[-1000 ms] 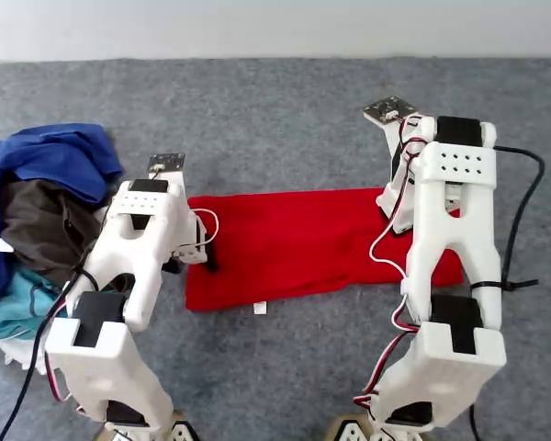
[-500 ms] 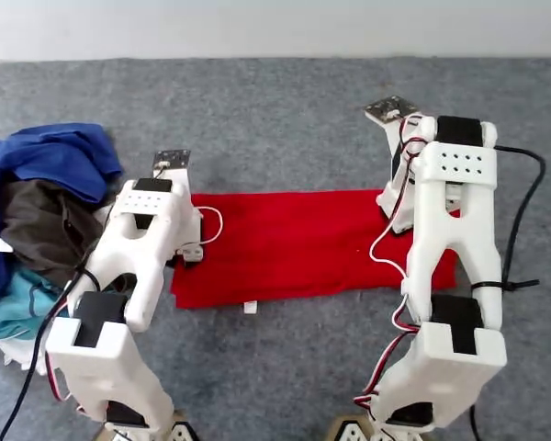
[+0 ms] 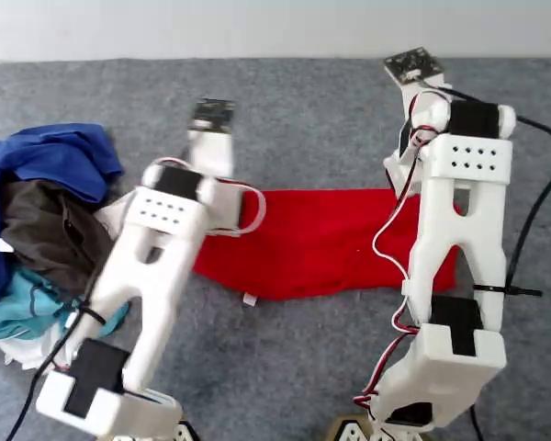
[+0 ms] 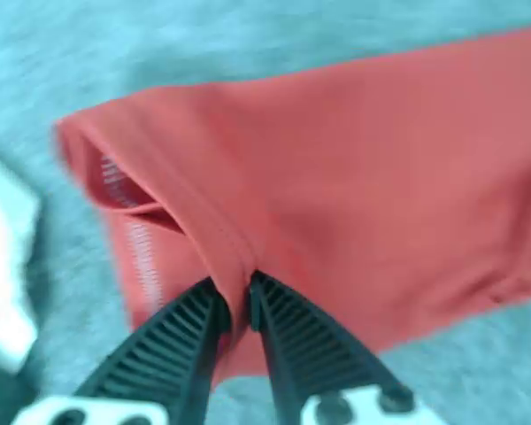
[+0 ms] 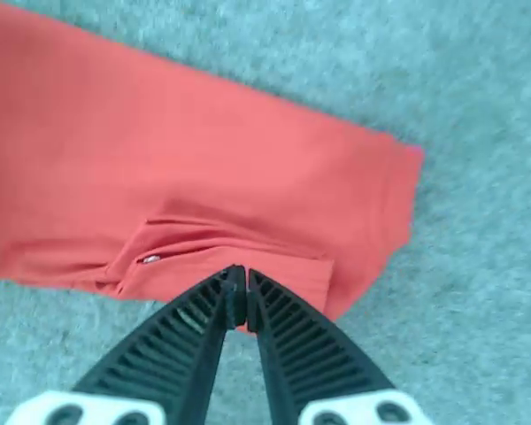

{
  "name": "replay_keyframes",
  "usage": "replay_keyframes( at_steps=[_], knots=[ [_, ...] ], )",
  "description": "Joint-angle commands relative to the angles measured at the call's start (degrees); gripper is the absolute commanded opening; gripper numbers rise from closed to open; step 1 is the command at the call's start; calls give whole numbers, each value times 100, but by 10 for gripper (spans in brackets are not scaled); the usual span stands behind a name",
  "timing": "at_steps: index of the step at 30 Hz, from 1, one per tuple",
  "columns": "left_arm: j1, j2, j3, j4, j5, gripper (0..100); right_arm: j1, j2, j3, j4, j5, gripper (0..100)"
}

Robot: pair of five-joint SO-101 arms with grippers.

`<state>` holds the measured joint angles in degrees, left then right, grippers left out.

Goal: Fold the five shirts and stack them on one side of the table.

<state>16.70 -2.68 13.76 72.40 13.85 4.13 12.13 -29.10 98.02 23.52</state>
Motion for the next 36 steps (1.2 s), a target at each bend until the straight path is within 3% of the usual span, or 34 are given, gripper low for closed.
replay_keyframes(
  at_steps=[1, 9, 18, 26, 31, 36],
  knots=[
    [615, -316, -251, -18, -18, 13, 418, -462, -404, 84, -44, 9],
    [501, -352, -295, 35, 0, 13, 831, -488, -413, 57, -44, 9],
    [-941, -316, -268, 466, -26, 17, 760, -400, -387, 22, 70, 9],
    [-1108, -308, -215, 1037, -264, 197, 549, -145, -387, -110, 607, 9],
    [-1108, -308, 268, 844, -53, 217, 505, -163, -422, -198, 765, 9],
    [-1345, -308, 892, 79, 255, 219, 497, -163, -422, -207, 941, 9]
  ],
)
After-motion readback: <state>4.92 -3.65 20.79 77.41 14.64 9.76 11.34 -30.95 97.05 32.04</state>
